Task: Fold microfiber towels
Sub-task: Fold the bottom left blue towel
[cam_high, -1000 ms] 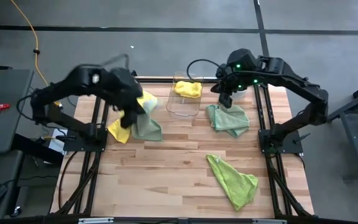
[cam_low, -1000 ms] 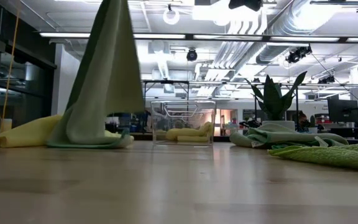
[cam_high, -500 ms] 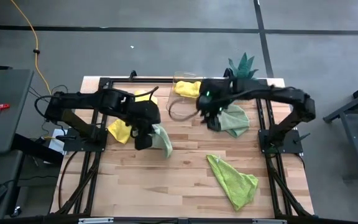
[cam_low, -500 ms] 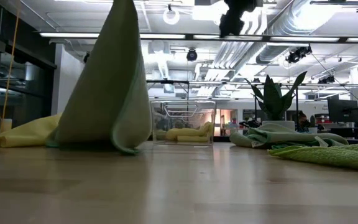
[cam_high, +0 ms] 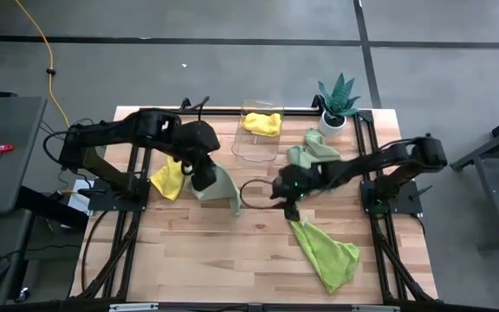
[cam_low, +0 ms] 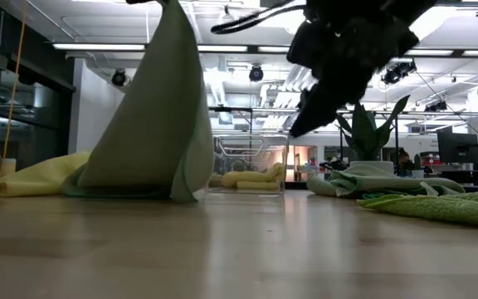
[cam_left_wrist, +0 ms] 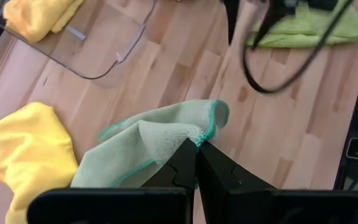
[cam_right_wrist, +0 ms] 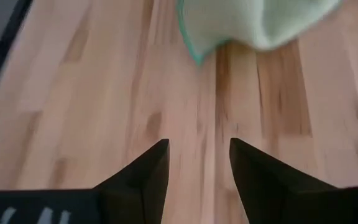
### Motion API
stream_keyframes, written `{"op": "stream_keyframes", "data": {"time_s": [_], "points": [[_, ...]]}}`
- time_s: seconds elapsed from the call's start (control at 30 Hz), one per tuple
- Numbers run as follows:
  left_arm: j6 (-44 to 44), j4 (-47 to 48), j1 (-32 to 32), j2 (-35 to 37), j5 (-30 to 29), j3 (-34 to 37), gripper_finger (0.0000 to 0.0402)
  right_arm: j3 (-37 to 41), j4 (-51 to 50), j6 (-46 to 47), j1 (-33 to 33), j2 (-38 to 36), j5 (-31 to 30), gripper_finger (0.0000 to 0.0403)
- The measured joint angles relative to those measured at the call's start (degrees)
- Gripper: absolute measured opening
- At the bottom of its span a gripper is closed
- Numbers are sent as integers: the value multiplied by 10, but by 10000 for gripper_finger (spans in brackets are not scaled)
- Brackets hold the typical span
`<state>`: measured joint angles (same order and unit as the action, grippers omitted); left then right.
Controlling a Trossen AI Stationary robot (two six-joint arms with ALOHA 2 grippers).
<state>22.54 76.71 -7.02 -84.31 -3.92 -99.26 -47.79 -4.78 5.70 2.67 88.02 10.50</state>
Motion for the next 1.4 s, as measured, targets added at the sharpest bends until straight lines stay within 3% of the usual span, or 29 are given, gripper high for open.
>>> {"op": "stream_keyframes", "data": {"time_s": [0.13,0.23,0.47,0.67,1.03,1.27,1.4], "points": [[23,0,-11,-2,0,0,0,24,146,10,26,54,-51,161],[29,-2,-17,-2,0,0,0,11,200,49,38,112,-61,161],[34,-3,-32,-2,-16,0,0,-100,212,62,74,258,-75,161],[34,-3,-33,-2,-17,0,0,-202,175,133,93,340,-199,161],[23,-2,-31,-2,-15,0,0,-234,-6,90,121,310,-238,161],[23,-2,-31,-2,-14,0,0,-210,30,123,125,298,-304,161],[25,-3,-31,-2,-14,0,0,-206,103,109,124,305,-302,161]]}}
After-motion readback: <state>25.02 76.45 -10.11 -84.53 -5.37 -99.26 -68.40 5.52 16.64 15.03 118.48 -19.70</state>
